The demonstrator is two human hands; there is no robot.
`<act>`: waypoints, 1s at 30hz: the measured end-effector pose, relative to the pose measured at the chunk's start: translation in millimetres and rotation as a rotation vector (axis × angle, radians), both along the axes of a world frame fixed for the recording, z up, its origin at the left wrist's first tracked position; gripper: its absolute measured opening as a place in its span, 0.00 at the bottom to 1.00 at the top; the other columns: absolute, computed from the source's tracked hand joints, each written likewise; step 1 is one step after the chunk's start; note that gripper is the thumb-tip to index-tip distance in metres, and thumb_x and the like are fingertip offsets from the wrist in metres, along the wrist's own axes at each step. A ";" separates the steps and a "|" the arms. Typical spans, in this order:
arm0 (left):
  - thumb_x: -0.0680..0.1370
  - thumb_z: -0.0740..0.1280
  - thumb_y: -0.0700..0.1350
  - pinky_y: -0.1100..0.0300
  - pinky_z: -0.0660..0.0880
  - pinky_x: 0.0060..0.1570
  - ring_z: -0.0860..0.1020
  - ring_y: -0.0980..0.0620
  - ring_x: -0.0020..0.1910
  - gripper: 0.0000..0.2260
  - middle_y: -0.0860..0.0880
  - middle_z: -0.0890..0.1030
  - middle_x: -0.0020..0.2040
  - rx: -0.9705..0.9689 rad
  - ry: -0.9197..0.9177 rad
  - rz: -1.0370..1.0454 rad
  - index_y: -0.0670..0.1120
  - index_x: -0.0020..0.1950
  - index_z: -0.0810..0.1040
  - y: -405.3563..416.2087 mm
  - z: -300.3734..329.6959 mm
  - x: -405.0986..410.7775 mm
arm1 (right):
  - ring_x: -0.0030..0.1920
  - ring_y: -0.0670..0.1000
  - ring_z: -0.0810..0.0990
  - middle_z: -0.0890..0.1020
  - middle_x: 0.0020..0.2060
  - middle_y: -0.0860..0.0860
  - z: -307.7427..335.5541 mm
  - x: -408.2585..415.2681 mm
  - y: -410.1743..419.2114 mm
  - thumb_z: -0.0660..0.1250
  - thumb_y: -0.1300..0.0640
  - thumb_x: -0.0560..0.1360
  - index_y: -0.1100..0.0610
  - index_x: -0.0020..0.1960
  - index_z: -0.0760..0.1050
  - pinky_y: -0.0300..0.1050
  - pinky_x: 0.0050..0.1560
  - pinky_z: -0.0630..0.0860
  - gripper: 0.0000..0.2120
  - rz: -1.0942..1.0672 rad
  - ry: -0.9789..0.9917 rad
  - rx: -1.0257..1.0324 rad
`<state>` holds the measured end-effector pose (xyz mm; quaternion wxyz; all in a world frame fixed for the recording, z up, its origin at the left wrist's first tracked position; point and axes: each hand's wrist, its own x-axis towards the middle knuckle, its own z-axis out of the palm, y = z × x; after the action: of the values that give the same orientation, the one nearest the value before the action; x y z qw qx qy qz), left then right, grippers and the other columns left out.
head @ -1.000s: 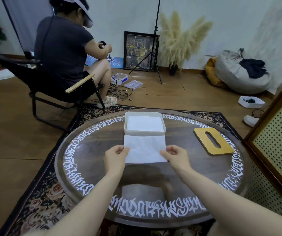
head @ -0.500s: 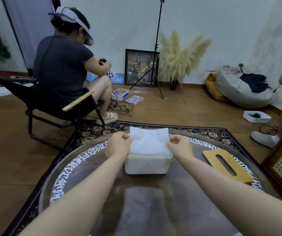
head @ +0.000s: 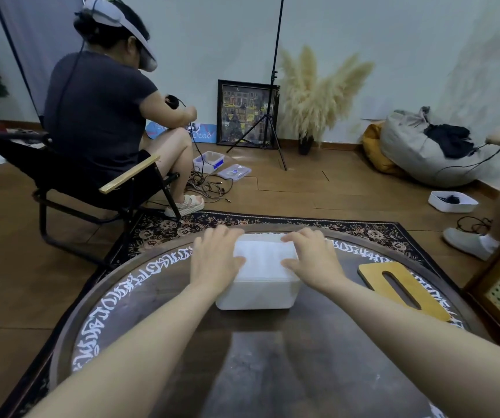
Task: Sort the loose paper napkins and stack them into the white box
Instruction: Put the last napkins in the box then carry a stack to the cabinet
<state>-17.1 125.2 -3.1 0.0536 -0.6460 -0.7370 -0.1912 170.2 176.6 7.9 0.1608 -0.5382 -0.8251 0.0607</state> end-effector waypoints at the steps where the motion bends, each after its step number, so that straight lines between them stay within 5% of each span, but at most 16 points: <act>1: 0.76 0.66 0.54 0.55 0.60 0.62 0.67 0.51 0.65 0.21 0.54 0.71 0.65 -0.053 0.014 -0.085 0.57 0.69 0.69 2.1 1.1 1.4 | 0.65 0.52 0.66 0.72 0.62 0.48 1.6 -2.9 -0.6 0.67 0.50 0.75 0.47 0.66 0.71 0.49 0.64 0.59 0.20 0.064 -0.065 -0.021; 14: 0.78 0.66 0.52 0.54 0.62 0.64 0.70 0.48 0.66 0.19 0.50 0.73 0.66 -0.451 0.106 -0.218 0.55 0.68 0.72 24.2 8.6 8.6 | 0.62 0.52 0.72 0.74 0.61 0.50 3.8 -31.1 9.7 0.66 0.48 0.76 0.44 0.67 0.71 0.50 0.67 0.55 0.19 0.138 -0.345 -0.247; 19: 0.78 0.64 0.47 0.56 0.70 0.57 0.72 0.47 0.65 0.18 0.50 0.73 0.66 -0.400 0.226 -0.239 0.54 0.69 0.71 11.7 37.1 20.3 | 0.66 0.51 0.70 0.76 0.63 0.49 35.5 -15.6 3.0 0.64 0.43 0.76 0.47 0.69 0.69 0.53 0.70 0.52 0.23 0.125 -0.424 -0.314; 25: 0.79 0.63 0.48 0.54 0.72 0.56 0.73 0.47 0.64 0.16 0.49 0.74 0.65 -0.419 0.340 -0.315 0.50 0.67 0.73 -19.9 75.0 49.2 | 0.64 0.52 0.74 0.75 0.65 0.48 87.4 26.8 -30.2 0.67 0.44 0.75 0.50 0.68 0.71 0.48 0.64 0.70 0.24 0.102 -0.454 -0.426; 30: 0.78 0.64 0.48 0.57 0.71 0.53 0.75 0.46 0.61 0.15 0.48 0.76 0.62 -0.401 0.377 -0.398 0.50 0.64 0.75 -42.7 117.7 95.6 | 0.62 0.52 0.75 0.77 0.63 0.48 136.3 78.5 -66.0 0.68 0.43 0.74 0.50 0.67 0.73 0.47 0.61 0.72 0.24 0.032 -0.493 -0.409</act>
<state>78.5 82.5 114.7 0.0225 -0.7990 -0.5964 0.0736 248.7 110.7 144.3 -0.1563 -0.5449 -0.8183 0.0955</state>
